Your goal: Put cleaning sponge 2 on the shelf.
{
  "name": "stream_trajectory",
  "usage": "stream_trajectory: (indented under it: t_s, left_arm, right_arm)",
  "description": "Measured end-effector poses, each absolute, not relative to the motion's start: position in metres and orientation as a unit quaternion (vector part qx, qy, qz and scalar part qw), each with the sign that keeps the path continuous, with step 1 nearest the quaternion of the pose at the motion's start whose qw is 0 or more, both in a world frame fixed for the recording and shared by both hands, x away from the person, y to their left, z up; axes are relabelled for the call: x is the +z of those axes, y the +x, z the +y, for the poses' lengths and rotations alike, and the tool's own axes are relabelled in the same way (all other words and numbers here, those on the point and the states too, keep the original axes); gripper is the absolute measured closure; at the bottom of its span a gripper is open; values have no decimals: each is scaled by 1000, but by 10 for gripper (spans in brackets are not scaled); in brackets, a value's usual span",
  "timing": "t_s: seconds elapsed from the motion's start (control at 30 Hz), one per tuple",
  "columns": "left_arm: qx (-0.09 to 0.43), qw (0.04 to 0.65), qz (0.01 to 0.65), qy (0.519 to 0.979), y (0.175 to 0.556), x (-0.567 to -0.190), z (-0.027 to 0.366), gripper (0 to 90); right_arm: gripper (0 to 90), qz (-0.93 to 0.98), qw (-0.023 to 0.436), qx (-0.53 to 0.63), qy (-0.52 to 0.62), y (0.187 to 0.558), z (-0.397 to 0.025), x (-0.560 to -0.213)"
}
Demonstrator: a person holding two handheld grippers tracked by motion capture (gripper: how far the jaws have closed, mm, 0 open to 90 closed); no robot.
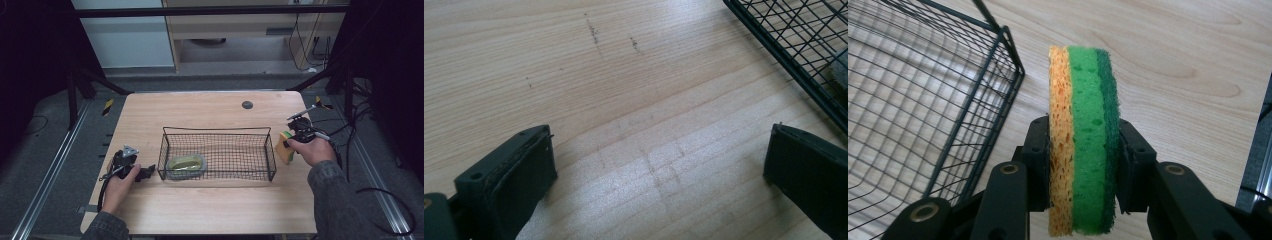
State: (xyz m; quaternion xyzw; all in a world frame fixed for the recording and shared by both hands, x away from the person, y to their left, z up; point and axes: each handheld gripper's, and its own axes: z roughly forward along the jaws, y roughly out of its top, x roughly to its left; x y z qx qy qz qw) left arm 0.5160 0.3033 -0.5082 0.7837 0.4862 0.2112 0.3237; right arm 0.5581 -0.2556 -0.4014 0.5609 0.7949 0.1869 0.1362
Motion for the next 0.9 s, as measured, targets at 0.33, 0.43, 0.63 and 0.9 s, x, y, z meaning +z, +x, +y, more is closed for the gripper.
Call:
stream_trajectory:
  t_s: [0.33, 0.43, 0.63, 0.9]
  left_arm:
    - [211, 324, 486, 784, 516, -508, 303, 0]
    - [211, 324, 487, 783, 516, -508, 303, 0]
    - [211, 323, 486, 784, 516, -508, 303, 0]
    - [211, 323, 486, 784, 516, -508, 303, 0]
  right_arm:
    - [644, 795, 161, 228, 539, 524, -262, -364]
    - [643, 794, 168, 241, 532, 517, -263, -356]
    - [644, 793, 179, 264, 520, 502, -261, -339]
    - [645, 797, 193, 284, 496, 493, -245, -317]
